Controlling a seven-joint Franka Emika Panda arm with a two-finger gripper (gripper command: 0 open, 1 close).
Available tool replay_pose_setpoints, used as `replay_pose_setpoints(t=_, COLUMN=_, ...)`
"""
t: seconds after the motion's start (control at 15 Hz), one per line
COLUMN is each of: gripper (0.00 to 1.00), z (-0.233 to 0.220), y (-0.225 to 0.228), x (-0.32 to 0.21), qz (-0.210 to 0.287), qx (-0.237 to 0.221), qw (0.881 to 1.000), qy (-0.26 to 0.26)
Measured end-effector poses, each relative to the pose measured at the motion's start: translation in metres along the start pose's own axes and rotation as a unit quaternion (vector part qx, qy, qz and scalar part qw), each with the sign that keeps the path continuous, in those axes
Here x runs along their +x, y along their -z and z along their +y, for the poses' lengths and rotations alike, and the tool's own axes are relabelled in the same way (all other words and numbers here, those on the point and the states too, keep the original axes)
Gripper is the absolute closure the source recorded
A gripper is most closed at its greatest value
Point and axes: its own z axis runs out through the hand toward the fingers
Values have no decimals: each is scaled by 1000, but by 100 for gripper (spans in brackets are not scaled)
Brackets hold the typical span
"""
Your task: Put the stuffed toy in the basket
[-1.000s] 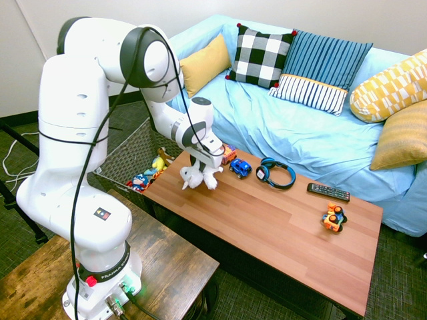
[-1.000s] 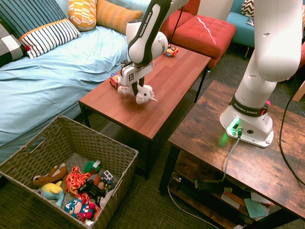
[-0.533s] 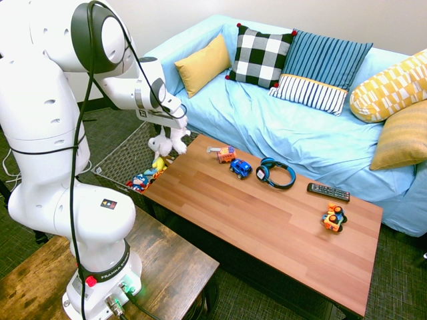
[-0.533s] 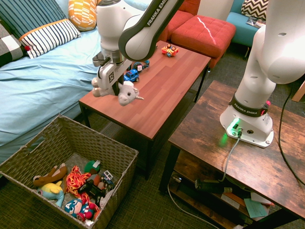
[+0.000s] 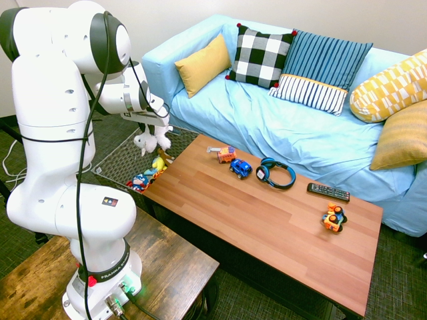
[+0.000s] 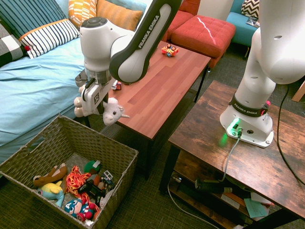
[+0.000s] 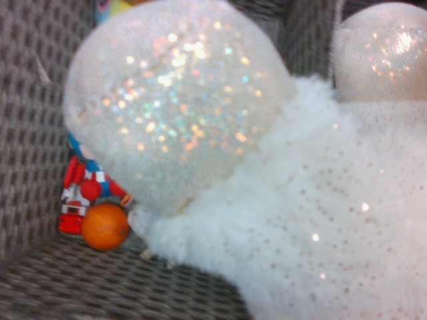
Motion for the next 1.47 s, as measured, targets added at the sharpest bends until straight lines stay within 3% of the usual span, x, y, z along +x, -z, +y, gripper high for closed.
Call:
replay_pose_setpoints(t=0.33, gripper=100, z=-79, y=-85, x=-34, qz=-16, qx=3, qw=999, qy=32)
replay_pose_setpoints(t=0.73, gripper=100, z=-126, y=-176, x=-29, qz=-60, qx=-12, qw=997, qy=36)
replay_pose_setpoints(t=0.8, gripper=0, z=-131, y=-189, x=-30, qz=-65, qx=-17, qw=997, qy=33)
replay_pose_setpoints(t=1.47, gripper=0, z=-158, y=-222, x=-26, qz=-80, qx=-24, qw=996, qy=32)
